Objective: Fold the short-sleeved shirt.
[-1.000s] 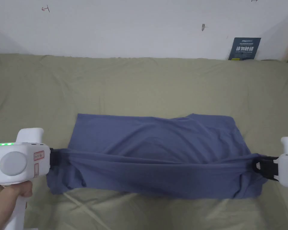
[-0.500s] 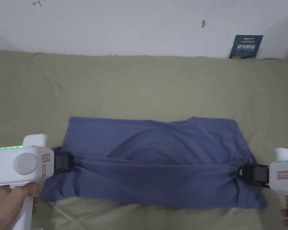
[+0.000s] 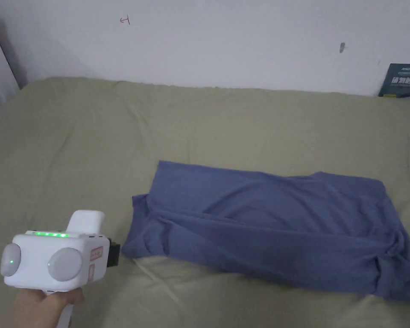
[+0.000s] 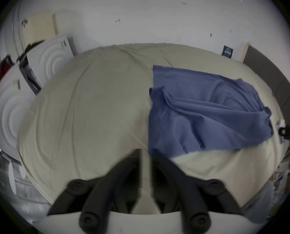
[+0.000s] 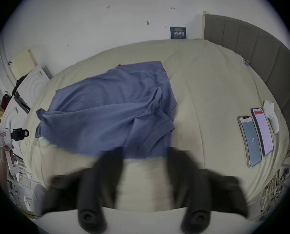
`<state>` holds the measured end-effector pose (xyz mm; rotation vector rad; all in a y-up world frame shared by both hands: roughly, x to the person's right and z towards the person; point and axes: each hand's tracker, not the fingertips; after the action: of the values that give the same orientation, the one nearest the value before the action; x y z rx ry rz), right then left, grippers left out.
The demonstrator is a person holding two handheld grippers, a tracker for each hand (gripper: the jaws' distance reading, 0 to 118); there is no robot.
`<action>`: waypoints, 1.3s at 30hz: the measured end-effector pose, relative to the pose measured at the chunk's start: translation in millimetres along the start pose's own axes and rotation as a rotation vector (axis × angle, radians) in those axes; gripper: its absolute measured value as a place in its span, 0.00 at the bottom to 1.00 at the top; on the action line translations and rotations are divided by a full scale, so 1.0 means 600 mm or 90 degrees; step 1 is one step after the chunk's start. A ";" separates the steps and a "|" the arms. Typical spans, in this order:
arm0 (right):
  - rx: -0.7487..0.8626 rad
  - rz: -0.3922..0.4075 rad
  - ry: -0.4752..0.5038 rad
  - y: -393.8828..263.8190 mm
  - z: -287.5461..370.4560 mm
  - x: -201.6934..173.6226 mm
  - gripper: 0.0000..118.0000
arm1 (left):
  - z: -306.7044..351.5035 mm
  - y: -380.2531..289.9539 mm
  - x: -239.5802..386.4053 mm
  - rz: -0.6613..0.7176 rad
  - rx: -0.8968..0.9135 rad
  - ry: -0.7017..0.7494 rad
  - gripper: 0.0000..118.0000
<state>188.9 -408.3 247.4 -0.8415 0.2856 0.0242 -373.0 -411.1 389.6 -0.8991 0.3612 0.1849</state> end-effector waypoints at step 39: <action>-0.118 -0.050 0.055 0.069 -0.144 0.040 0.99 | -0.139 0.079 0.075 0.008 -0.079 -0.030 0.05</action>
<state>185.6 -446.4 156.6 -1.0384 0.3350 -0.0610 -364.9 -447.8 290.8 -1.0125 0.3143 0.2422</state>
